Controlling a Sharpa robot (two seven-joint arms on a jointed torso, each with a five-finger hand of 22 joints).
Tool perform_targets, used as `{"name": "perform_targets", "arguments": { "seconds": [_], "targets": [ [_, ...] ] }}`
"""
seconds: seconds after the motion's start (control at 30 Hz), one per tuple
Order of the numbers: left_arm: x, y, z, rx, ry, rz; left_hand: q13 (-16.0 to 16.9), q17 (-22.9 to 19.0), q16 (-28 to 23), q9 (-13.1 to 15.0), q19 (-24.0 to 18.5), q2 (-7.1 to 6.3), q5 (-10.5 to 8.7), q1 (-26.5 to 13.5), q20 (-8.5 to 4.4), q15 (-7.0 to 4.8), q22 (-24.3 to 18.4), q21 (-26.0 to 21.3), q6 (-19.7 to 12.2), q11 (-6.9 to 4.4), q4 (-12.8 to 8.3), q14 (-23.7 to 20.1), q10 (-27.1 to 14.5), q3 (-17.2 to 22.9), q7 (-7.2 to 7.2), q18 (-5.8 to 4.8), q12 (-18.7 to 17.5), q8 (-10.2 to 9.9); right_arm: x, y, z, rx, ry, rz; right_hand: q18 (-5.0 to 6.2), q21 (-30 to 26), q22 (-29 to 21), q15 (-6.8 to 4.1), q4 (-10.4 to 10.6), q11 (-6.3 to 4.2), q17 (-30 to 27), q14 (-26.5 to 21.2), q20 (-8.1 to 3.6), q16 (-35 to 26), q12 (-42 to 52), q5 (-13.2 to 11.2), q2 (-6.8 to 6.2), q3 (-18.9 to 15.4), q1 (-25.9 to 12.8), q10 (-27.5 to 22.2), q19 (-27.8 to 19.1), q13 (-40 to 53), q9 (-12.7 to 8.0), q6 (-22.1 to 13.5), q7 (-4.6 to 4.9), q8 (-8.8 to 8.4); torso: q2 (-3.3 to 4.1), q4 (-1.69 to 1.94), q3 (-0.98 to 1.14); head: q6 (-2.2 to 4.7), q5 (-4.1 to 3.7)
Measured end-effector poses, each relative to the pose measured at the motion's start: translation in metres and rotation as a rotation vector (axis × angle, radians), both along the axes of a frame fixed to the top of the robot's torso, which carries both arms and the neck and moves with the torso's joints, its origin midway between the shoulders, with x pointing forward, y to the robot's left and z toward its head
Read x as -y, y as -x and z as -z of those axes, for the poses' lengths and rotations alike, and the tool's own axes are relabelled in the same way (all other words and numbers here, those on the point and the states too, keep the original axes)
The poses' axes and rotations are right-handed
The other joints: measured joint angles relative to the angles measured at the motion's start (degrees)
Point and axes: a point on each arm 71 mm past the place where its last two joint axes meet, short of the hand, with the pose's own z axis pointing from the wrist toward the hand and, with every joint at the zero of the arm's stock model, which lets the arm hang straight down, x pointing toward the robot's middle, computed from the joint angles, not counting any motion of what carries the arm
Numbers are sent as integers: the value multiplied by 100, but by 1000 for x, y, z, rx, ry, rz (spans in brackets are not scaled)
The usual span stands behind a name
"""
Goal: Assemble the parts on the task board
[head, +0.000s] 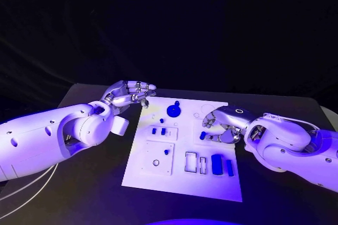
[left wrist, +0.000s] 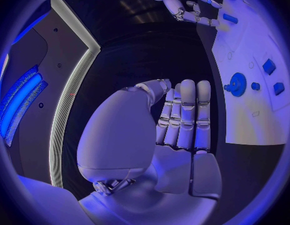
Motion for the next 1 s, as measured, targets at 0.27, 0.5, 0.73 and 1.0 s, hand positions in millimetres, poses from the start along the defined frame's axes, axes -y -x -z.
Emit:
{"name": "perform_targets", "arguments": {
  "seconds": [0.27,0.5,0.73,1.0],
  "targets": [
    [0,0,0,0,0,0,5,1,0,0,0,0,0,0,0,0,0,0,0,0,0,0,0,0,0,0,0,0,-3,-2,8,-33,30,-8,0,7,-1,0,49,-1,18,0,0,0,87,9,98,-45,132,1,0,0,0,19,-19,0,4,12,-4,-2,-8],
    [-1,0,0,-1,-1,-1,4,-5,0,5,0,23,0,-23,0,0,-6,0,0,0,0,0,0,0,0,0,0,0,-10,-3,15,-47,34,-20,0,134,-1,0,188,-28,-26,0,0,0,180,25,201,145,294,180,0,-14,-12,140,-15,0,9,16,-5,-14,-8],
    [-2,0,0,-1,-2,-3,4,-5,0,5,0,23,0,-23,0,0,-6,0,0,0,0,0,0,0,0,0,0,0,-14,-3,17,-50,33,-26,0,244,-2,0,266,-71,31,0,-23,0,206,24,199,351,341,403,22,-36,-18,209,-43,0,9,16,-7,-31,-1],
    [-2,0,0,-2,-2,-3,10,-5,0,5,0,23,0,-23,0,0,-6,0,0,0,0,0,0,0,0,0,0,0,-17,-6,19,-44,35,-26,0,337,-2,-43,315,-114,75,1,-56,23,228,24,229,559,371,567,13,-43,-10,328,-80,15,8,11,-5,-46,7]
  ]
}}
